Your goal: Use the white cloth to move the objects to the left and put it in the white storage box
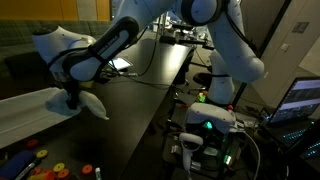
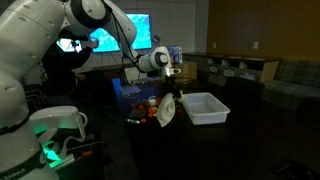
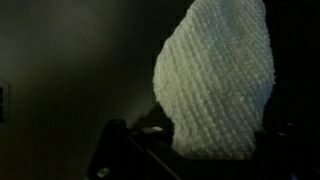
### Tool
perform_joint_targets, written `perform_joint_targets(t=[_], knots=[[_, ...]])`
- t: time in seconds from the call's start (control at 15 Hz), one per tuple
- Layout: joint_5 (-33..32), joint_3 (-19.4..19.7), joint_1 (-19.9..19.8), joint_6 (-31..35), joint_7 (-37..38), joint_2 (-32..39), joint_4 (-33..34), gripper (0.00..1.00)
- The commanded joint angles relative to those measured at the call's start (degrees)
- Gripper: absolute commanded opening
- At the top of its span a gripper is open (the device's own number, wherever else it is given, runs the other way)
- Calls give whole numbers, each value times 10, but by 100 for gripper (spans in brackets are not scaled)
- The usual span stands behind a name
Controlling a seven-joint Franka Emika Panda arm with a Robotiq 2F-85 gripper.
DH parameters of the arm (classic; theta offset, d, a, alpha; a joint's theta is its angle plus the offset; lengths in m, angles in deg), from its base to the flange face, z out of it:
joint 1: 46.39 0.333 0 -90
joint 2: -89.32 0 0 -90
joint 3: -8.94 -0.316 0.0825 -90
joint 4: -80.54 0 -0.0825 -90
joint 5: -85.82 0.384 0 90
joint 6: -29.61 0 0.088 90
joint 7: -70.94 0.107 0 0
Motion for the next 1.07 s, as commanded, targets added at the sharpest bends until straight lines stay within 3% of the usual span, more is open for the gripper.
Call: perform_joint_targets(t=[0.0,0.27,0.6,0.87,1.0], knots=[[-31,-50,-91,-56,-91,-11,46,9],[-29,-90,-165,-90,-185,42,152,9],[-20,-121,-202,-104,-268,141,291,9],[7,-142,-210,-74,-272,219,387,9],[28,-142,-206,-46,-226,252,434,9]])
